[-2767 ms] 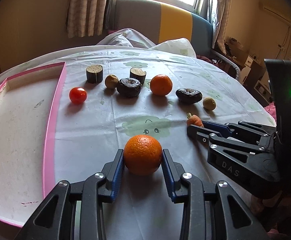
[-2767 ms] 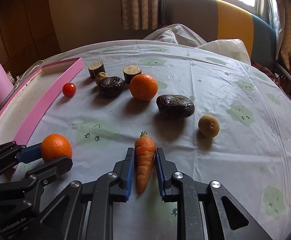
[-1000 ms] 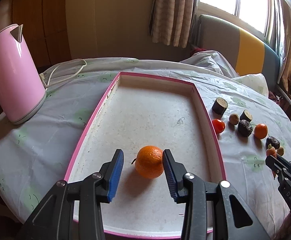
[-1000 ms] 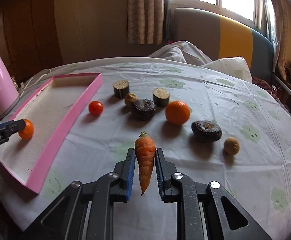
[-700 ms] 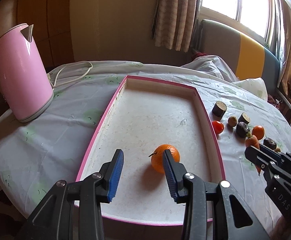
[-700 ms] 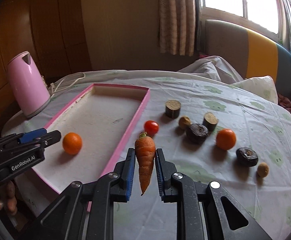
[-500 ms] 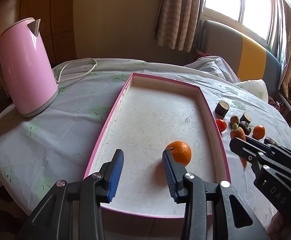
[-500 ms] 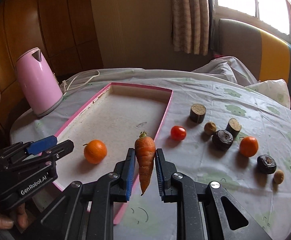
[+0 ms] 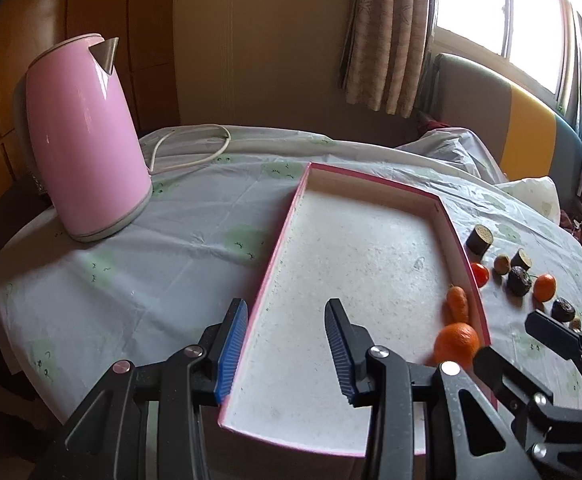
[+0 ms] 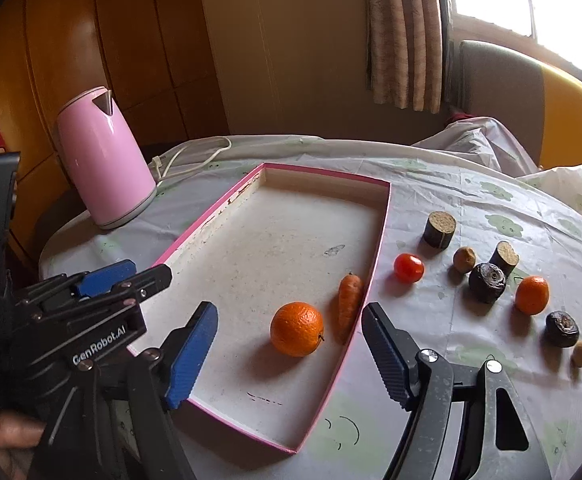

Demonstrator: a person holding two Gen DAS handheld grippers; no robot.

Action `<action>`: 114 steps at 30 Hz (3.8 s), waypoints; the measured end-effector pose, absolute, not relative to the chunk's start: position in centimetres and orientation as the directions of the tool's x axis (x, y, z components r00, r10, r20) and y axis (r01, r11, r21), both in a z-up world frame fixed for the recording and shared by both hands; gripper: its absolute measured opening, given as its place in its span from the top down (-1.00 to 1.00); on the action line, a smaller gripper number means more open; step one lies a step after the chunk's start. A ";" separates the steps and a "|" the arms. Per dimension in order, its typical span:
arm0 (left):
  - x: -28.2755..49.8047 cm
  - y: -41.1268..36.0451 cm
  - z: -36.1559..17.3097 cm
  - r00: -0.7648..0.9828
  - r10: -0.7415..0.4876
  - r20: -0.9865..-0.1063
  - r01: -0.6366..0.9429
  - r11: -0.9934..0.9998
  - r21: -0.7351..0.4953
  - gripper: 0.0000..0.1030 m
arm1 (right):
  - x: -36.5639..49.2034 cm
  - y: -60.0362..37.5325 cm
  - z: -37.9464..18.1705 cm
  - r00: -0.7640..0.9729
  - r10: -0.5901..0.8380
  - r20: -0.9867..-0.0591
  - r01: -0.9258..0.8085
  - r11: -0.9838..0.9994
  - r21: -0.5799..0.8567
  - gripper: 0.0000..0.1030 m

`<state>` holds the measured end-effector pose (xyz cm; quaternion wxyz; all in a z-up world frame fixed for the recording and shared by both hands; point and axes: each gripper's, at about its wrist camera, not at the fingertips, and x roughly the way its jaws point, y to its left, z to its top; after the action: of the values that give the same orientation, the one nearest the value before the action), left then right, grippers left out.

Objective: Organize fruits
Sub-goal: 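Withdraw both open tools from the tray back toward the produce row, then grasp the small yellow round fruit with the right tool while the left tool approaches the dark beet slice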

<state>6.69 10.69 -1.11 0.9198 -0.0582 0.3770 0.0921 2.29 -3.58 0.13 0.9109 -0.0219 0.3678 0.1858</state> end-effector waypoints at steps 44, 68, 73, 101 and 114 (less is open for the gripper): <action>6.7 -3.4 -1.3 0.645 -0.261 -0.718 0.237 0.962 -0.137 0.21 | 0.6 -24.5 -2.4 0.697 -0.106 -0.709 0.218 0.973 0.069 -0.46; 9.5 -11.4 -2.3 0.577 -0.343 -0.741 0.382 0.916 -0.126 0.26 | 4.6 -29.3 -4.0 0.638 -0.172 -0.751 0.260 0.966 -0.001 -0.18; 10.9 -10.6 1.0 0.705 -0.212 -0.677 0.255 0.966 -0.036 0.26 | 5.1 -29.2 -4.1 0.644 -0.130 -0.754 0.234 0.972 0.032 -0.29; 13.1 -19.7 -3.8 0.371 -0.580 -0.725 0.480 0.788 -0.385 0.26 | 5.5 -32.3 -4.3 0.662 -0.139 -0.737 0.199 0.980 -0.006 -0.23; 15.4 -20.4 -5.4 0.325 -0.595 -0.735 0.440 0.783 -0.440 0.25 | 8.8 -34.1 -4.5 0.654 -0.128 -0.746 0.160 0.987 -0.029 -0.23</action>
<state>15.37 -20.39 -5.41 0.8100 -0.0800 0.4852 -0.3195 8.75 -34.10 -4.45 0.9091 0.0196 0.4086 -0.0790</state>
